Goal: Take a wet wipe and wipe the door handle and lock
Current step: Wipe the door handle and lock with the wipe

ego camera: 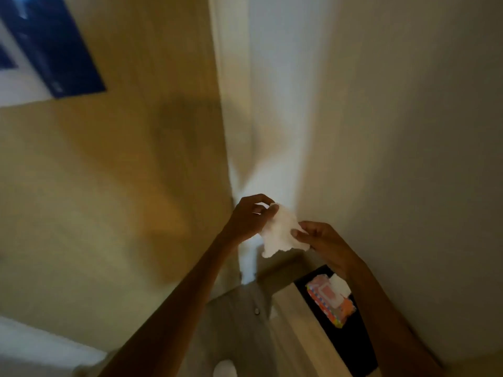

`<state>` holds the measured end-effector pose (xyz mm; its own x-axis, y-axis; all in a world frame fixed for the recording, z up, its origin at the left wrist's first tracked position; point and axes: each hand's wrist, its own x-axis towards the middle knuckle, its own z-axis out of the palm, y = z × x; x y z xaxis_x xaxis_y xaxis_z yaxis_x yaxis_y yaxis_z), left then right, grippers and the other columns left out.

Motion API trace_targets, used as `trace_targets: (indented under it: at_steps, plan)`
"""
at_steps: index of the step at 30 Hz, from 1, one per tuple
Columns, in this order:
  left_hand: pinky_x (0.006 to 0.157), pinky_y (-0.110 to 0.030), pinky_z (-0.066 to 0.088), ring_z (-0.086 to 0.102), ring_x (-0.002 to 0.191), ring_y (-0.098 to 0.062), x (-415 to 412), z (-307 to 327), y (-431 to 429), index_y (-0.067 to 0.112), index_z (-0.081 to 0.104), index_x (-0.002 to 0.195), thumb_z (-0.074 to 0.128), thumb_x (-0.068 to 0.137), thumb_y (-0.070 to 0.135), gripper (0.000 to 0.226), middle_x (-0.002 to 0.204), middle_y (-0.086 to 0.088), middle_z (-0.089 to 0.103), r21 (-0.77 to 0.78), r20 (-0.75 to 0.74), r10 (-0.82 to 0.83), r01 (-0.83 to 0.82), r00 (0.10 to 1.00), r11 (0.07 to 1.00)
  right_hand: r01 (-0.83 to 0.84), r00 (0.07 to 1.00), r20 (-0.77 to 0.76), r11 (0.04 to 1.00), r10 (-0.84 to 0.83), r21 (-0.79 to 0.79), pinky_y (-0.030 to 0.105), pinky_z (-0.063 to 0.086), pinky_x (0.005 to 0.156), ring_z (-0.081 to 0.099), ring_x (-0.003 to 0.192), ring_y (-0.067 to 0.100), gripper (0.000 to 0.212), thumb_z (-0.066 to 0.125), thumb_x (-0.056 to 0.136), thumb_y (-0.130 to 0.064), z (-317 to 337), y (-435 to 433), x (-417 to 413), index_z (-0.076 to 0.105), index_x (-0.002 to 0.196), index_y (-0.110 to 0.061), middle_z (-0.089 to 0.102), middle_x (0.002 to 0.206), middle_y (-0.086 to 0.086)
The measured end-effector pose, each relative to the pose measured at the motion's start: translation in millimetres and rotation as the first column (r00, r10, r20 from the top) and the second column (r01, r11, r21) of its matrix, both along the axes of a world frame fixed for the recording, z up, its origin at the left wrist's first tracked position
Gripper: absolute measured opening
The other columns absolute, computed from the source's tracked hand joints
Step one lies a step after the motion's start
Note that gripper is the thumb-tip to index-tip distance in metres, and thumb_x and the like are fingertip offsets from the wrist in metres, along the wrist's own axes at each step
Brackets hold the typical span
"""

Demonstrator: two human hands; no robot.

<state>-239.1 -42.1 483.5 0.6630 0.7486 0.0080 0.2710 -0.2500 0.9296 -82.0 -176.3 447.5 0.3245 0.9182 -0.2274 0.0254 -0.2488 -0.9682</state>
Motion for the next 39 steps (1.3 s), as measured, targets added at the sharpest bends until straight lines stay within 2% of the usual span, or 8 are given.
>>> trace_targets:
  at_steps: [6,12,19,24,28,33,36,39]
  plan:
    - [0.041,-0.026,0.051,0.061,0.049,-0.016,-159.6,11.0,22.1,0.007,0.064,0.098,0.063,0.09,0.024,0.019,0.065,-0.005,0.065,-0.01,0.003,0.297,-0.297,0.955,0.955,-0.191,0.981,0.031,0.981,0.191,0.008,0.02,0.053,0.075,0.066,0.096,0.021,0.022,0.056,0.093,-0.036,18.3,76.5,-121.6,0.068,0.1,-0.019,0.071,0.101,0.005]
    - [0.056,-0.031,0.054,0.064,0.065,-0.016,-314.6,0.9,31.1,0.013,0.067,0.1,0.06,0.092,0.031,0.021,0.076,-0.004,0.067,-0.133,0.092,0.589,-0.576,0.803,0.806,-0.352,0.909,-0.214,0.934,0.357,0.064,0.042,0.055,0.089,0.067,0.106,0.029,0.05,0.068,0.081,-0.029,15.4,119.4,-276.6,0.057,0.125,-0.008,0.068,0.118,0.012]
    - [0.059,-0.021,0.047,0.059,0.073,-0.013,-480.9,-31.2,31.0,0.017,0.067,0.1,0.054,0.093,0.039,0.027,0.092,-0.005,0.066,-0.213,-0.043,0.78,-0.769,0.624,0.603,-0.433,0.871,-0.203,0.895,0.447,0.109,0.046,0.056,0.084,0.068,0.101,0.032,0.03,0.06,0.092,-0.015,-7.8,133.9,-441.0,0.062,0.121,-0.012,0.071,0.113,0.012]
    - [0.079,-0.035,0.057,0.062,0.104,-0.024,-537.5,-42.7,22.0,0.025,0.056,0.125,0.055,0.085,0.058,0.052,0.123,-0.004,0.058,-0.378,-0.159,0.691,-0.691,0.705,0.617,-0.374,0.898,-0.219,0.924,0.382,0.075,0.037,0.058,0.071,0.071,0.092,0.03,0.024,0.049,0.099,-0.017,-9.7,143.9,-509.0,0.063,0.118,-0.016,0.072,0.107,0.012]
    - [0.082,-0.036,0.059,0.064,0.108,-0.026,-563.4,-58.0,21.0,0.036,0.045,0.133,0.079,0.071,0.041,0.071,0.125,-0.006,0.06,-0.428,-0.125,0.582,-0.573,0.804,0.699,-0.335,0.903,-0.283,0.942,0.322,0.002,0.034,0.057,0.07,0.068,0.097,0.028,0.028,0.049,0.099,-0.02,-17.1,155.5,-517.3,0.059,0.123,-0.01,0.068,0.114,0.012]
    - [0.075,-0.027,0.06,0.07,0.091,-0.016,-572.8,-59.0,21.7,0.028,0.065,0.115,0.079,0.075,0.028,0.043,0.109,-0.003,0.068,-0.305,0.01,0.593,-0.562,0.805,0.769,-0.409,0.859,-0.372,0.908,0.352,-0.087,0.038,0.054,0.079,0.064,0.104,0.03,0.064,0.073,0.08,-0.012,-21.0,162.8,-509.5,0.041,0.135,-0.02,0.064,0.116,0.017]
    - [0.079,-0.029,0.06,0.067,0.099,-0.018,-573.0,-56.6,24.4,0.029,0.071,0.104,0.081,0.072,0.028,0.034,0.11,0.0,0.068,-0.257,-0.002,0.63,-0.609,0.777,0.75,-0.59,0.786,-0.272,0.806,0.555,-0.059,0.044,0.054,0.09,0.063,0.108,0.03,0.077,0.082,0.069,-0.009,-16.9,163.6,-502.9,0.044,0.131,-0.035,0.064,0.116,0.013]
    - [0.086,-0.03,0.058,0.066,0.102,-0.018,-571.6,-51.1,25.5,0.024,0.073,0.103,0.084,0.068,0.02,0.037,0.109,0.001,0.07,-0.216,-0.045,0.569,-0.564,0.821,0.797,-0.676,0.729,0.059,0.731,0.682,-0.092,0.037,0.056,0.088,0.06,0.107,0.023,0.049,0.08,0.073,-0.012,-15.2,167.8,-502.4,0.064,0.116,-0.027,0.06,0.119,0.004]
